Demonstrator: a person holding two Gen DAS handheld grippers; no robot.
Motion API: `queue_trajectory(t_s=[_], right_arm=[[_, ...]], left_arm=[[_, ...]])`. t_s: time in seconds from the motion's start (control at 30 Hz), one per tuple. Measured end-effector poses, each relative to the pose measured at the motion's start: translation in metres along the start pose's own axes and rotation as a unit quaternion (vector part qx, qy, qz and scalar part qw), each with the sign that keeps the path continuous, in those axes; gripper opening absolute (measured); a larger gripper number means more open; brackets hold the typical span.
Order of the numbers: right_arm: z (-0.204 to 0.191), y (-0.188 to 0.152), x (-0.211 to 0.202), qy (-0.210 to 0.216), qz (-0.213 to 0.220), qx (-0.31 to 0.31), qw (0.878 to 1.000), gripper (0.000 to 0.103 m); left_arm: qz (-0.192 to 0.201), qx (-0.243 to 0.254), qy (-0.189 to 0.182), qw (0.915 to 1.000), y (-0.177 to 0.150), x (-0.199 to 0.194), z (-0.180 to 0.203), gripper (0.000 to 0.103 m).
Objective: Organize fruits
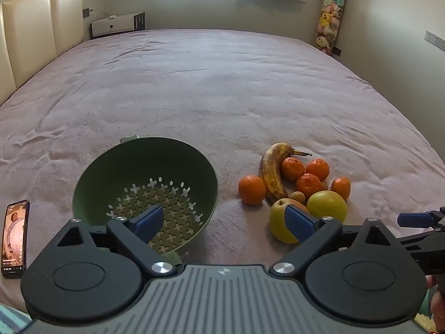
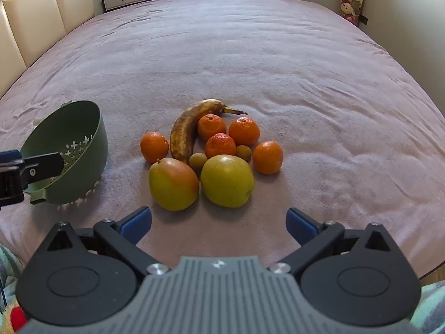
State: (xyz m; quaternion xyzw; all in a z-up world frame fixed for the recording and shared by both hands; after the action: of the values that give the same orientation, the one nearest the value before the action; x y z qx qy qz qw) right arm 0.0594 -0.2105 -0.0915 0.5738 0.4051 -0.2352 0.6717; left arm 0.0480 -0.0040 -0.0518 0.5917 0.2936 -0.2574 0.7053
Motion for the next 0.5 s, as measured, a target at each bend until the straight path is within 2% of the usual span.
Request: queue_trajectory(t_s=[0.5], right_arm=[[0.0007, -0.0014, 0.0019, -0.001, -0.003, -0.004, 1.000, 0.099]], left_arm=[[0.000, -0.003, -0.007, 1.0000, -0.0011, -0.0017, 0.0033, 0.103]])
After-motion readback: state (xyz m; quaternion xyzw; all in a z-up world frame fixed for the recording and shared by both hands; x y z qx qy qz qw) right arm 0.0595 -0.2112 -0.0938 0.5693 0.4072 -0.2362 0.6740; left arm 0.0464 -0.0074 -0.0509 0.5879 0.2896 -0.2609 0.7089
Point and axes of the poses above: each gripper's, at about its wrist camera, not at the fingertips, and x roughly the way its jaws point, z to its right, y to its top, the point moved 7 cm from there along x, roughly the way its jaws point, and after that the axes turned 5 degrees about -x, right-handed, at the moved point
